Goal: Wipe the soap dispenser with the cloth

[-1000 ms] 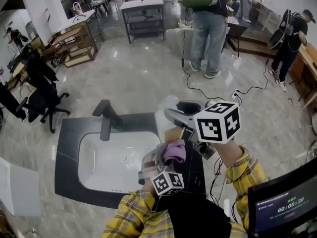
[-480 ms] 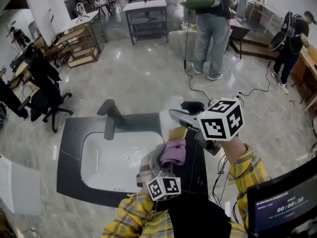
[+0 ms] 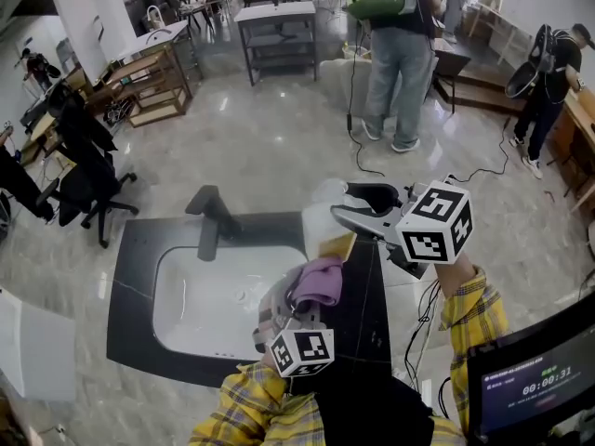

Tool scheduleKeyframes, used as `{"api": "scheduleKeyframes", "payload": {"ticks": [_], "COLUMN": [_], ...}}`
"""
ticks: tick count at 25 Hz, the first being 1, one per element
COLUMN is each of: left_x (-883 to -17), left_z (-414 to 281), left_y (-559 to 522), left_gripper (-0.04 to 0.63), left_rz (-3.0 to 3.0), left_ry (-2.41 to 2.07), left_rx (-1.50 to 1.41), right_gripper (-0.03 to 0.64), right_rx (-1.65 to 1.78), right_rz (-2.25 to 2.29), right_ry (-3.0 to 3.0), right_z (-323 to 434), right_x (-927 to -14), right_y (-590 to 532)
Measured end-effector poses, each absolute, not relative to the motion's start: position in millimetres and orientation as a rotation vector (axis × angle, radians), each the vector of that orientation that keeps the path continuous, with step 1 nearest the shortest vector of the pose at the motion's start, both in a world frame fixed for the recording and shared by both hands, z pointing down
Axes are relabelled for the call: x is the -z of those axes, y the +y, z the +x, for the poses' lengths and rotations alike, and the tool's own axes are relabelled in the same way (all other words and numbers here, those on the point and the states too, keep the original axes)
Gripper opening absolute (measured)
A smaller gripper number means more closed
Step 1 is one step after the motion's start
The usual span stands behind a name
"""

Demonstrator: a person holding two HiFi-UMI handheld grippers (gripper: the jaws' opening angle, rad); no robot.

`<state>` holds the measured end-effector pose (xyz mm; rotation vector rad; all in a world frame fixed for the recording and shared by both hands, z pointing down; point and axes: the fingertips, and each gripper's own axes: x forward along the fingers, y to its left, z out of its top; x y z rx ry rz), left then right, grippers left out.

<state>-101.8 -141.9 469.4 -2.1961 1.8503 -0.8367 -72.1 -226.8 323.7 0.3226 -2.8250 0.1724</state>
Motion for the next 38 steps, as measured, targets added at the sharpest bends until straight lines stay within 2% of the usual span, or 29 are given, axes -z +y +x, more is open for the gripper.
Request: {"api": "scheduleKeyframes", "payload": {"ticks": [3, 9, 14, 21, 29, 38], "left_x": [-465.9, -462.9, -463.2, -462.2, -464.5, -462.6], "left_z": [-103.7, -105.3, -107.4, -110.0, -125.2, -132.3], "left_y": [-146.6, -148.7, -148.0, -151.2, -162.1, -173.8], "left_gripper": [0.072, 0.072, 0.072, 0.072, 0.072, 0.072], "left_rz": [-2.218, -2.242, -2.241, -2.216, -2.195, -2.195], "left_ry": [1.889, 1.936, 1.978, 2.012, 2.101, 2.097], "left_rx": [0.795, 0.766, 0.761, 0.773, 0.754, 0.754], "right_gripper": [0.179, 0.184, 0.183, 0.147, 0.143, 0.143], "right_rx": [-0.109, 0.242, 0.257, 0.263, 0.122, -0.135], "right_rz": [0.249, 0.032, -0.106, -0.262, -0.084, 0.339], "right_ry": [-2.827, -2.722, -2.693, -2.665, -2.752, -2.793], "right_z": [-68.3, -73.9, -85.6, -88.7, -91.2, -85.1], "right_x": [-324.6, -332.4, -336.8, -336.0, -336.1, -337.7], "right_y": [-228.2, -221.5, -220.8, -216.5, -220.1, -231.6]}}
